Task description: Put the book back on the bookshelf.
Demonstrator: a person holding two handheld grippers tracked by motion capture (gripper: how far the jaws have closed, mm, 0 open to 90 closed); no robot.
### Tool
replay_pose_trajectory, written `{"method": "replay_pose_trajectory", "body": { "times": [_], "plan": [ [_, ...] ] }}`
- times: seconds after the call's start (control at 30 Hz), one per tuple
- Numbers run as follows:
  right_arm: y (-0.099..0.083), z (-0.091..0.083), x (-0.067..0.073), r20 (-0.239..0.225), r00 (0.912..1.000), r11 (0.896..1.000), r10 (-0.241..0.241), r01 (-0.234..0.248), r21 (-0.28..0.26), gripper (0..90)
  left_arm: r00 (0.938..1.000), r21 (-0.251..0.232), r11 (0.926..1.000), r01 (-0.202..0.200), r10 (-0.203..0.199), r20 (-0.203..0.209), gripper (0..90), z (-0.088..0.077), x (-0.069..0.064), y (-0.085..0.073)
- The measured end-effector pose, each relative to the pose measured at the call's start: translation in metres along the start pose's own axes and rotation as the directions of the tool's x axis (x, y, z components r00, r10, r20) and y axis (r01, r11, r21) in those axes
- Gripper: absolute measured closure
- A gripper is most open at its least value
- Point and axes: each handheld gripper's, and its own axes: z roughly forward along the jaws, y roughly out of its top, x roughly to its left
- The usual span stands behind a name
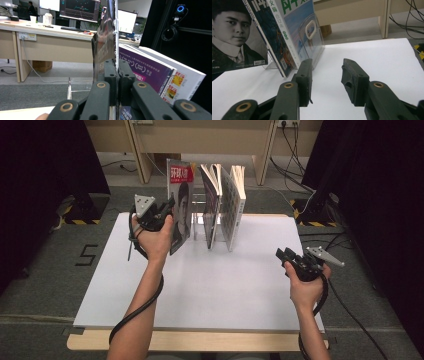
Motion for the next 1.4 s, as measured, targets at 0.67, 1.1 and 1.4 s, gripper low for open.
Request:
{"method": "replay_pose_trajectory", "body": {
  "times": [0.67,1.1,1.4],
  "plan": [
    [-0.005,0.004,-0.001,-0.005,1.0000,1.000,0.005,-0.005,0.017,60.8,0.9996,-0.037,0.9993,-0.008,0.007,-0.026,86.7,0.031,0.009,-0.005],
    [-0.008,0.007,-0.003,-0.009,1.0000,0.999,0.005,-0.004,0.035,60.9,0.9981,-0.041,0.9989,-0.022,0.020,-0.058,86.5,0.046,0.022,-0.028],
    [-0.010,0.008,-0.001,-0.010,0.9999,0.999,0.002,-0.002,0.048,60.9,0.9947,-0.036,0.9954,-0.089,0.087,-0.056,86.0,0.028,0.031,-0.037]
  ]
}}
